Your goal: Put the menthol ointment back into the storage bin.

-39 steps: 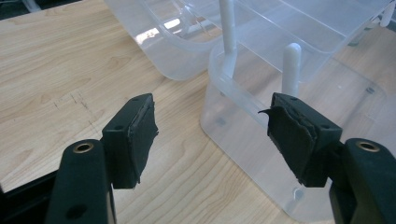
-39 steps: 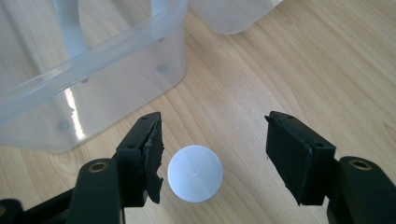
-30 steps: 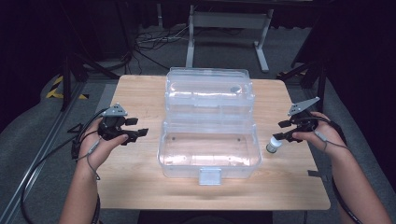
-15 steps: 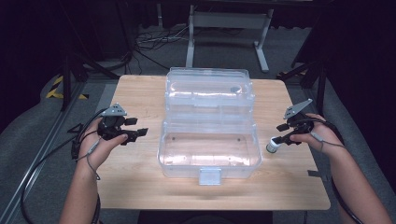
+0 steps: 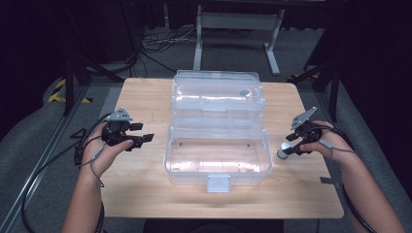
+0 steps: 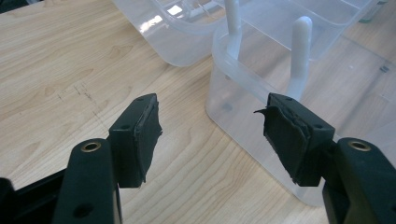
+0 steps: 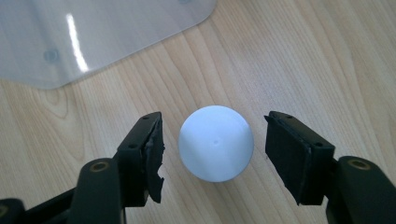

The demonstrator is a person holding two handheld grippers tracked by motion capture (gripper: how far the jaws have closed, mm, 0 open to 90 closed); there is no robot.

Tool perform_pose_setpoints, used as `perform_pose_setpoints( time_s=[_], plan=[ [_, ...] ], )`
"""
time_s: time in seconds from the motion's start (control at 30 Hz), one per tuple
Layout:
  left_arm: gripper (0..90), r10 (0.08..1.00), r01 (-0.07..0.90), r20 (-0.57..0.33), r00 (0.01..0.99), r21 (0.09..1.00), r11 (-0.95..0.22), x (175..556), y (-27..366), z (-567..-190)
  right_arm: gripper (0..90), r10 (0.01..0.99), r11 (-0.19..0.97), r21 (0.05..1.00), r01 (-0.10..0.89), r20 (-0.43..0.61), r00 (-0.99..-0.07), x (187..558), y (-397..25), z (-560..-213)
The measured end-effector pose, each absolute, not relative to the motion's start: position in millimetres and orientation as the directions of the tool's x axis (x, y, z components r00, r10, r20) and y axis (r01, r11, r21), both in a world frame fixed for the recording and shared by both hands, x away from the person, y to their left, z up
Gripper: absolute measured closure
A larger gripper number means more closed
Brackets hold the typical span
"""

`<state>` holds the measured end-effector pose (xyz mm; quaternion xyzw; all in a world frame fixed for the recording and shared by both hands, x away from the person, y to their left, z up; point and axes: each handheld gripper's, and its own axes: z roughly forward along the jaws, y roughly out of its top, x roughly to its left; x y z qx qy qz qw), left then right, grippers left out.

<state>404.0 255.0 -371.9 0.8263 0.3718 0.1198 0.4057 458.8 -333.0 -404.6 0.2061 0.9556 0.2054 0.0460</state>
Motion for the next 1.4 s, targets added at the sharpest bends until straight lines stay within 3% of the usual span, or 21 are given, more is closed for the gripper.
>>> perform_pose_setpoints(
  time_s=[0.4, 0.87, 1.4],
  plan=[
    [36.5, 0.705, 0.516, -0.103, 0.702, 0.756, -0.403, 404.1, 254.7, -372.1, 40.0, 0.405, 0.838, 0.399, 0.373, 0.003, -0.914, 461.7, -334.5, -412.9],
    [36.2, 0.693, 0.513, -0.107, 0.713, 0.752, -0.413, 404.0, 252.3, -373.1, 49.4, 0.423, 0.830, 0.386, 0.402, 0.034, -0.906, 464.3, -334.3, -421.0],
    [36.2, 0.691, 0.516, -0.105, 0.715, 0.746, -0.420, 404.2, 251.9, -373.7, 50.6, 0.446, 0.808, 0.415, 0.419, 0.034, -0.894, 462.9, -335.6, -416.9]
  ],
)
